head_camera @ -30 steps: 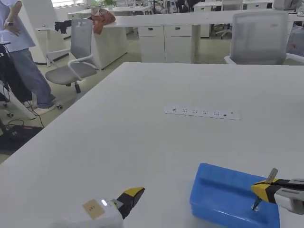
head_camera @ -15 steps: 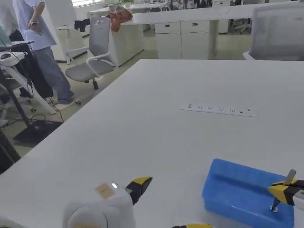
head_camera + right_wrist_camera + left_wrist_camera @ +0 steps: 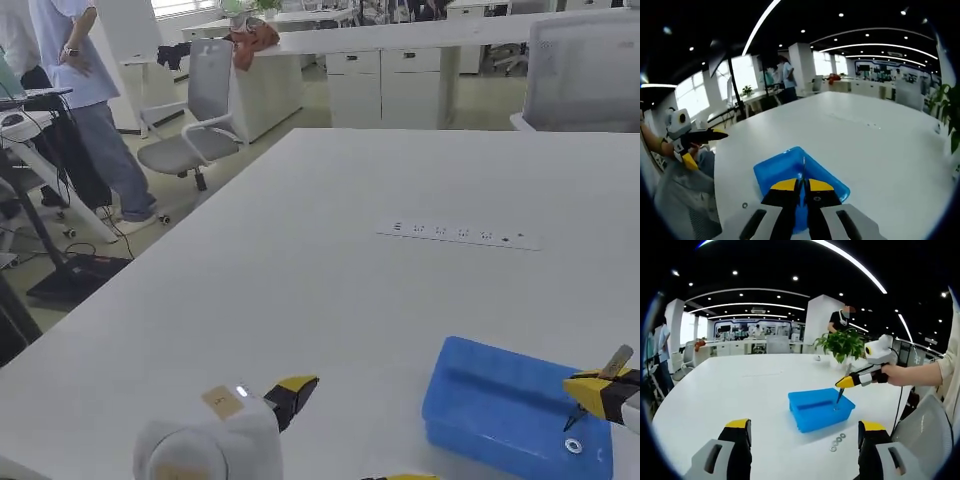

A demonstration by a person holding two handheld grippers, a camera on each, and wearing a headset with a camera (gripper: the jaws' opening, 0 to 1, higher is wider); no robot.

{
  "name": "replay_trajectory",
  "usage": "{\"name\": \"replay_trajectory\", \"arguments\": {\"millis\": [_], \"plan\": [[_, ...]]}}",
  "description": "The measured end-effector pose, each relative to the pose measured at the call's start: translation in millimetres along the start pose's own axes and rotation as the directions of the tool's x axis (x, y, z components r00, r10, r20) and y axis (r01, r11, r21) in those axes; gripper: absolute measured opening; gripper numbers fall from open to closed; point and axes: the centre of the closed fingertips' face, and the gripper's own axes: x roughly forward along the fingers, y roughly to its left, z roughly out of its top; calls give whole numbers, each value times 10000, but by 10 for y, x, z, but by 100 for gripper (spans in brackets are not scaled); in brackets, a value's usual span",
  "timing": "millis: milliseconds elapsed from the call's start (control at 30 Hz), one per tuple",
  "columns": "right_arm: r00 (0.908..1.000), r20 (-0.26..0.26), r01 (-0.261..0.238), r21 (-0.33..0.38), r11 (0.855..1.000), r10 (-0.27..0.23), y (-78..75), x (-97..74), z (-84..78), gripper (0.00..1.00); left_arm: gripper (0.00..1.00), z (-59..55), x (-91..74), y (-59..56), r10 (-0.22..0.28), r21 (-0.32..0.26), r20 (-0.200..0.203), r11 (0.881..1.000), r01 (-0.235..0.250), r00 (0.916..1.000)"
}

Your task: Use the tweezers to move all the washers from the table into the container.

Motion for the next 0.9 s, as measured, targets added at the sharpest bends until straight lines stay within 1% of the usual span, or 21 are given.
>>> {"name": "replay_trajectory", "arguments": {"millis": [100, 133, 200, 333, 400, 467, 500, 567, 700, 800, 867, 900], "plan": [[9994, 238, -237, -27, 9997, 238, 128, -43, 79, 3, 90, 5, -1, -3, 0, 55, 20, 10000, 0, 10000], [9988, 298, -400, 12, 9992, 400, 191, -53, 95, 3, 90, 10, -4, -1, 11, 50, 38, 10000, -11, 10000], [9975, 382, -593, 63, 9982, 590, 270, -64, 110, 3, 90, 22, -8, 4, 24, 14, 119, 10000, -24, 9999], [9941, 438, -1002, 259, 9946, 991, 440, -66, 93, 3, 90, 25, -9, 12, 44, -19, 131, 10000, -43, 9999], [9909, 346, -1318, 437, 9903, 1304, 547, -49, 30, 3, 89, 21, -6, 5, 17, -9, 109, 10000, -17, 9999], [9891, 234, -1464, 502, 9879, 1454, 600, -29, -30, 3, 89, 18, -4, -1, 2, 29, 77, 10000, -2, 10000], [9879, 116, -1551, 603, 9861, 1547, 635, -13, -86, 3, 89, 19, -5, -2, -1, 47, 77, 10000, 1, 10000], [9858, 26, -1675, 765, 9829, 1677, 679, 13, -164, 3, 89, 28, -7, 1, 13, 50, 129, 10000, -14, 9999], [9823, -335, -1800, 1003, 9785, 1841, 720, 70, -332, 3, 89, 22, -10, 9, 44, 10, 109, 10000, -44, 9999], [9801, -502, -1847, 1219, 9752, 1919, 720, 108, -410, 3, 89, 18, -9, 2, 15, 29, 91, 10000, -16, 10000], [9792, -744, -1805, 1045, 9780, 1886, 726, 133, -472, 3, 89, 13, -9, 1, 30, 70, 57, 10000, -30, 10000], [9782, -786, -1840, 1025, 9776, 1923, 728, 145, -495, 3, 89, 15, -10, 1, 35, 70, 69, 10000, -36, 10000]]}}
